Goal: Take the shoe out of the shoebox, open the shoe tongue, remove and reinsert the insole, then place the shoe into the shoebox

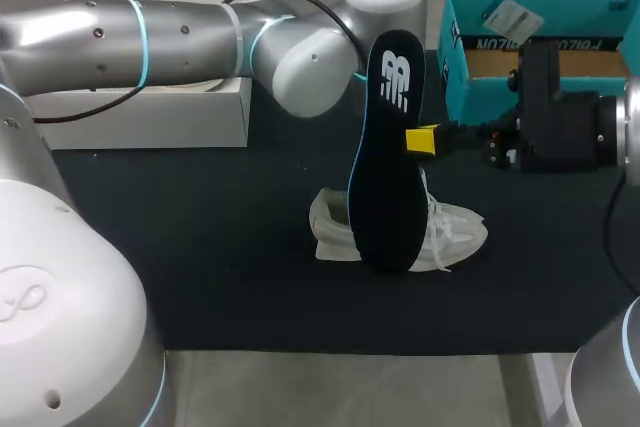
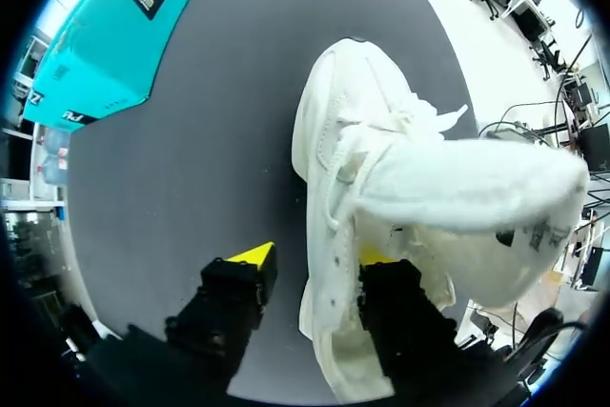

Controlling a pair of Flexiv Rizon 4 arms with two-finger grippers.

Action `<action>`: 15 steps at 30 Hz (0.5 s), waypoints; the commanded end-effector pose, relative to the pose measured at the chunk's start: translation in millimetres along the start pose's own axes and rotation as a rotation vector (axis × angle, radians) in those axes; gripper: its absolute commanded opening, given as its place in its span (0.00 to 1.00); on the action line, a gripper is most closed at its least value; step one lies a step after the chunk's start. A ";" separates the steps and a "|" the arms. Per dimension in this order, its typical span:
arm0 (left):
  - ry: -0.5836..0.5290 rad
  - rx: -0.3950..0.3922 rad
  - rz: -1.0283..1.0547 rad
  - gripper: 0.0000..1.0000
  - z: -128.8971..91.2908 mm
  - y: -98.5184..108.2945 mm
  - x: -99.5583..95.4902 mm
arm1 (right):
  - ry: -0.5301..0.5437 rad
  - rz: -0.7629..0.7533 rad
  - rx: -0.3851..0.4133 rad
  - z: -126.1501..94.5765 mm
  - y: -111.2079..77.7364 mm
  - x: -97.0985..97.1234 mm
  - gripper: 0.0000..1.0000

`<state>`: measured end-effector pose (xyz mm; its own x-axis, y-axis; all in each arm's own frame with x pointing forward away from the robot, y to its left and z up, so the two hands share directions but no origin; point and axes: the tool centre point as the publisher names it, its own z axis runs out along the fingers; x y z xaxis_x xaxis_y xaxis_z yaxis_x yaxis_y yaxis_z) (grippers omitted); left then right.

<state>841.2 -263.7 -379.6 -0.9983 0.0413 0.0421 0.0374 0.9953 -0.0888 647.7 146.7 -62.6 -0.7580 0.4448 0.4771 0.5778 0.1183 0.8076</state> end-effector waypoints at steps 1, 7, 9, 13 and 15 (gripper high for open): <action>-0.004 -0.012 0.016 0.00 1.5 -6.0 3.7 | -0.003 0.001 -0.003 1.3 -1.9 0.6 0.00; -0.004 -0.025 0.000 0.00 1.8 -5.3 7.2 | -0.003 0.001 -0.003 1.3 -1.9 0.6 0.00; -0.004 -0.025 0.000 0.00 1.8 -5.3 7.2 | -0.003 0.001 -0.003 1.3 -1.9 0.6 0.00; -0.004 -0.025 0.000 0.00 1.8 -5.3 7.2 | -0.003 0.001 -0.003 1.3 -1.9 0.6 0.00; -0.004 -0.025 0.000 0.00 1.8 -5.3 7.2 | -0.003 0.001 -0.003 1.3 -1.9 0.6 0.00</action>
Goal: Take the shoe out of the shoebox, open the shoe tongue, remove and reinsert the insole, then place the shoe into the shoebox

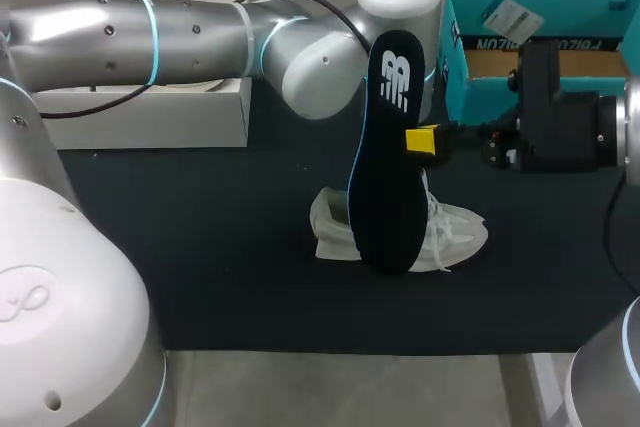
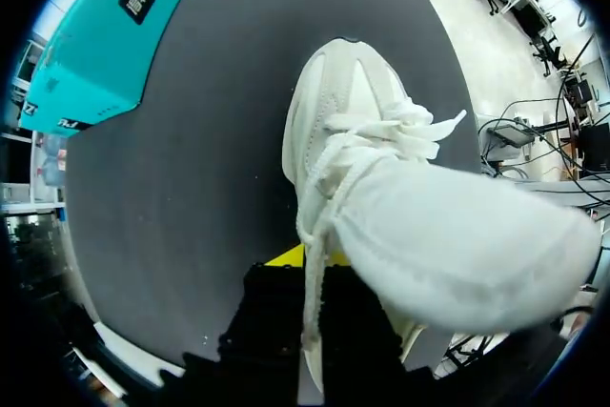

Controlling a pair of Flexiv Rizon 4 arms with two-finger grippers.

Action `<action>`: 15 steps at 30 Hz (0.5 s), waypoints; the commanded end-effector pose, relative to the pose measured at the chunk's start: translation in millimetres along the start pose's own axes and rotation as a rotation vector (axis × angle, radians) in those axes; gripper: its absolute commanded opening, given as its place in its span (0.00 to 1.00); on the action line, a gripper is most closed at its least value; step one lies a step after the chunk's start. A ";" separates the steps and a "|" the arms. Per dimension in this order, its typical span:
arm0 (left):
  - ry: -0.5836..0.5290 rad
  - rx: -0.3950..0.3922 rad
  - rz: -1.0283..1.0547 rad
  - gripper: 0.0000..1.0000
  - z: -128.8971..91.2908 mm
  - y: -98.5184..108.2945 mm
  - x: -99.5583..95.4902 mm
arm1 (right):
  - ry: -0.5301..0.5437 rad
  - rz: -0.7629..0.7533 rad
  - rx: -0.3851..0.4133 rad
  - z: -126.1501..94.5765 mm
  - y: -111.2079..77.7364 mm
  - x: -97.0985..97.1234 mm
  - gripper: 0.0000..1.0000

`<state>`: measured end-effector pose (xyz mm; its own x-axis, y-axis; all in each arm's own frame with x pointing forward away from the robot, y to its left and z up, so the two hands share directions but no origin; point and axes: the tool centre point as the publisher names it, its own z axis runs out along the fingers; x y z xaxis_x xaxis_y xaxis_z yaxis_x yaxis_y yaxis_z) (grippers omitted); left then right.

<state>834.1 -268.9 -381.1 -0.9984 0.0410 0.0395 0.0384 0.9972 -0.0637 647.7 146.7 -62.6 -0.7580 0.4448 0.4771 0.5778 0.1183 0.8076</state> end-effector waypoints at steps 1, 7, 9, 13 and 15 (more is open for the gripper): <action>-0.001 0.000 0.000 0.00 -0.4 0.0 0.5 | -0.003 0.001 -0.003 1.3 -1.9 0.6 0.00; -0.001 0.000 0.000 0.00 -0.4 0.0 0.5 | -0.003 0.001 -0.003 1.3 -1.9 0.6 0.00; -0.001 0.000 0.000 0.00 -0.4 0.0 0.5 | -0.003 0.001 -0.003 1.3 -1.9 0.6 0.00; -0.035 0.002 0.051 0.00 -11.5 10.1 -3.9 | -0.003 0.001 -0.003 1.3 -1.9 0.6 0.00; -0.033 -0.024 0.017 0.00 -17.0 17.0 -6.1 | -0.003 0.001 -0.003 1.3 -1.9 0.6 0.00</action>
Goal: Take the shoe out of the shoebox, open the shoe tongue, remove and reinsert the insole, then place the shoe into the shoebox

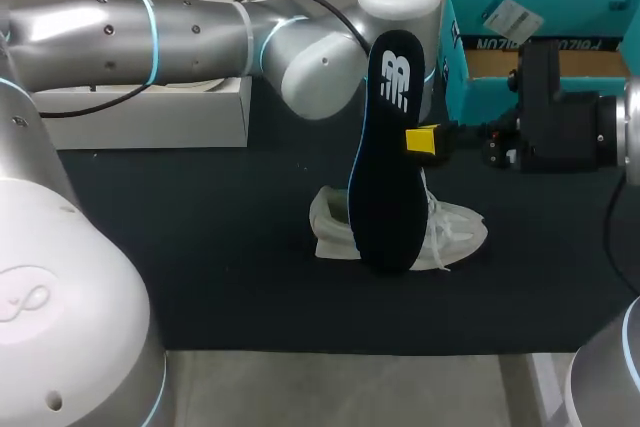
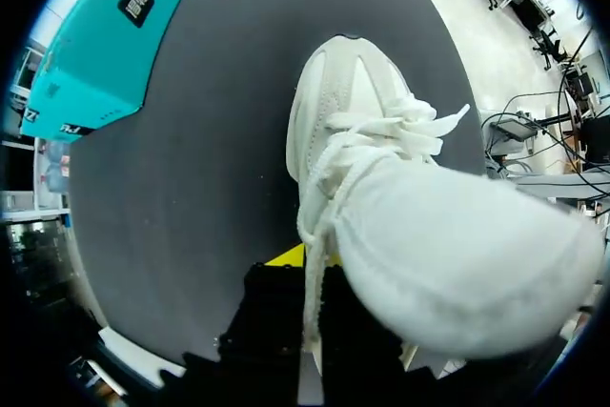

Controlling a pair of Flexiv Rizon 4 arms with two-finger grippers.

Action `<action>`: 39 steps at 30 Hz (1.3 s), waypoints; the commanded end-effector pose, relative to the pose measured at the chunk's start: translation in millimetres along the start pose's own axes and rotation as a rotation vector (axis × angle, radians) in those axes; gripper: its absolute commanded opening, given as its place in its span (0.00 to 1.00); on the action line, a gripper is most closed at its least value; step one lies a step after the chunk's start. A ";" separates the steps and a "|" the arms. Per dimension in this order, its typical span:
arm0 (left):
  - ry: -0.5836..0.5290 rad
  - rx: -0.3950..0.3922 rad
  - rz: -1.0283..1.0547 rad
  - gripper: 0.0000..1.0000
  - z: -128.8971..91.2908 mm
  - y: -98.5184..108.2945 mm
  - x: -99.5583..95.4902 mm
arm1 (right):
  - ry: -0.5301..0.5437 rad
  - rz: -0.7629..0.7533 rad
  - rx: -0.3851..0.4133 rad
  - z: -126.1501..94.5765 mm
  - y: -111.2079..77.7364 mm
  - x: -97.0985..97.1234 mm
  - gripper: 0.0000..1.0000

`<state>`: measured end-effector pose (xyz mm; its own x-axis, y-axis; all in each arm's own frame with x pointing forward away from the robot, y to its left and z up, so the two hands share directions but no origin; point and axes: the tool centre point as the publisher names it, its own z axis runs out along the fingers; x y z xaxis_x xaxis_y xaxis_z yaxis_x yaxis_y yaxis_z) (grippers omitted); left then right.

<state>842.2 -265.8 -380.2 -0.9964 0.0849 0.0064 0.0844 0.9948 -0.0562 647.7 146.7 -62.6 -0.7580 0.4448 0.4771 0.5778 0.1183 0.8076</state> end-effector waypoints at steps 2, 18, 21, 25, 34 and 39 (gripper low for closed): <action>0.011 -0.030 -0.008 0.00 -21.3 17.6 -0.7 | -0.003 0.001 -0.002 1.3 -1.9 0.6 0.00; 0.086 0.043 0.732 0.00 -41.6 25.6 -33.4 | -0.003 0.001 -0.002 1.3 -1.9 0.6 0.00; 0.133 0.041 1.025 0.00 -40.8 18.8 -35.7 | -0.003 0.001 -0.002 1.3 -1.9 0.6 0.00; 0.134 0.015 1.293 0.00 -39.0 12.1 -33.9 | -0.003 0.001 -0.002 1.3 -1.9 0.6 0.00; -0.044 -0.018 1.673 0.00 -54.1 4.9 -24.6 | -0.003 0.001 -0.002 1.3 -1.9 0.6 0.00; -0.066 0.003 1.710 0.00 -55.9 7.6 -30.1 | -0.003 0.001 -0.002 1.3 -1.9 0.6 0.00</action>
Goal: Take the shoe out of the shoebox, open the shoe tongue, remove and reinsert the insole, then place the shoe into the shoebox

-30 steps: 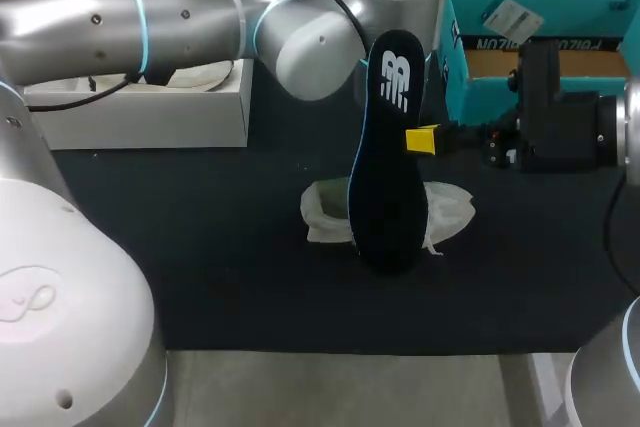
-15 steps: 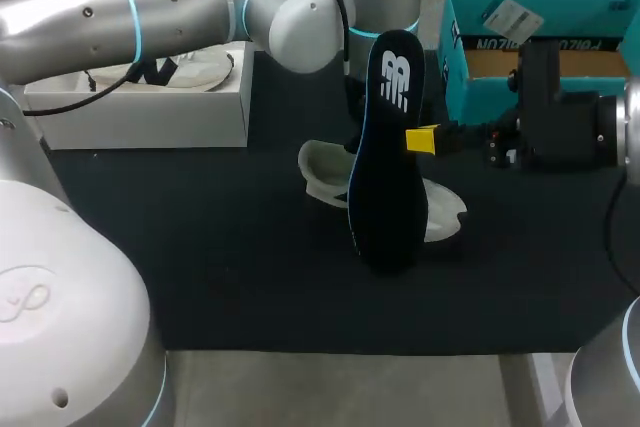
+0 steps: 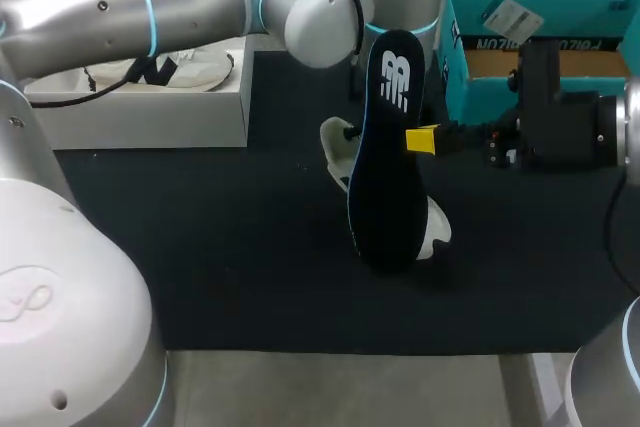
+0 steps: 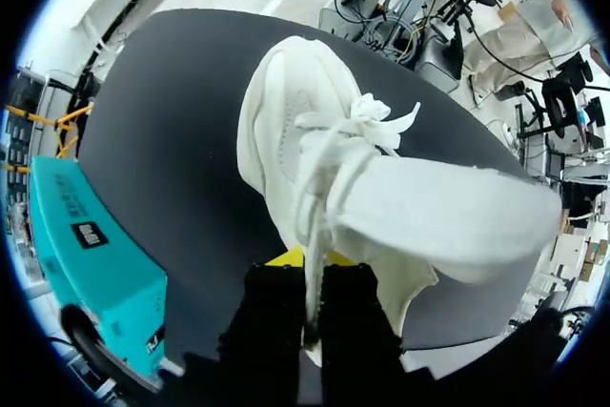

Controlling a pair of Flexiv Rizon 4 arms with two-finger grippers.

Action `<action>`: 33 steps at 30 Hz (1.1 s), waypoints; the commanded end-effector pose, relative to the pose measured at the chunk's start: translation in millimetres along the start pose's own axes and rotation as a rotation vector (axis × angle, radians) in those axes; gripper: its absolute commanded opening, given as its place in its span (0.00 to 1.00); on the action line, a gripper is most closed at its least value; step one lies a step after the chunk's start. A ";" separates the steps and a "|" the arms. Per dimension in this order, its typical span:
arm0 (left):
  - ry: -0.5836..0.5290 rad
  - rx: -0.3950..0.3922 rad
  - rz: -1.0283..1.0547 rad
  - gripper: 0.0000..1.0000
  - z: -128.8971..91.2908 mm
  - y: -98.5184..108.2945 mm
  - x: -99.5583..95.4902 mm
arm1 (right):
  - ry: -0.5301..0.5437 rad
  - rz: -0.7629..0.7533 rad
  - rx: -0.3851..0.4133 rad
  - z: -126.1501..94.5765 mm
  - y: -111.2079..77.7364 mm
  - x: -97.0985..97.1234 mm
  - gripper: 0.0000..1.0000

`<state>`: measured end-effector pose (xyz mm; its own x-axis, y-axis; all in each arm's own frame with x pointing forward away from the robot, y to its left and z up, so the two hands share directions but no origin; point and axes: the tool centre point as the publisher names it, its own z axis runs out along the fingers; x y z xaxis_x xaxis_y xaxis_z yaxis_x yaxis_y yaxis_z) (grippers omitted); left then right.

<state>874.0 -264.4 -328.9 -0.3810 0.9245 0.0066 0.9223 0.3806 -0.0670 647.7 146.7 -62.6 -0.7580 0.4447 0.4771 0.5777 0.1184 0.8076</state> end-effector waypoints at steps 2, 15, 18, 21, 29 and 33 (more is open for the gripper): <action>-0.085 -0.093 0.607 0.00 -4.4 2.7 7.1 | -0.003 0.001 -0.003 1.3 -1.8 0.6 0.00; -0.062 -0.100 0.542 0.00 -3.5 30.0 9.2 | -0.003 0.001 -0.003 1.3 -1.8 0.6 0.00; -0.036 -0.116 0.546 0.00 -3.6 30.7 4.4 | -0.003 0.001 -0.003 1.3 -1.8 0.6 0.00; -0.019 -0.124 0.529 0.00 -2.3 29.4 1.3 | -0.003 0.001 -0.003 1.3 -1.8 0.6 0.00; 0.016 -0.166 0.496 0.00 -5.3 21.6 1.5 | -0.003 0.001 -0.003 1.3 -1.8 0.6 0.00; 0.040 -0.166 0.490 0.00 -0.8 24.3 -0.1 | -0.003 0.001 -0.003 1.3 -1.8 0.6 0.00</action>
<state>894.4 -252.1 -329.5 0.1020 0.9940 0.0393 0.9904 -0.1051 0.0896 647.7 146.7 -62.6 -0.7580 0.4447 0.4771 0.5777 0.1184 0.8076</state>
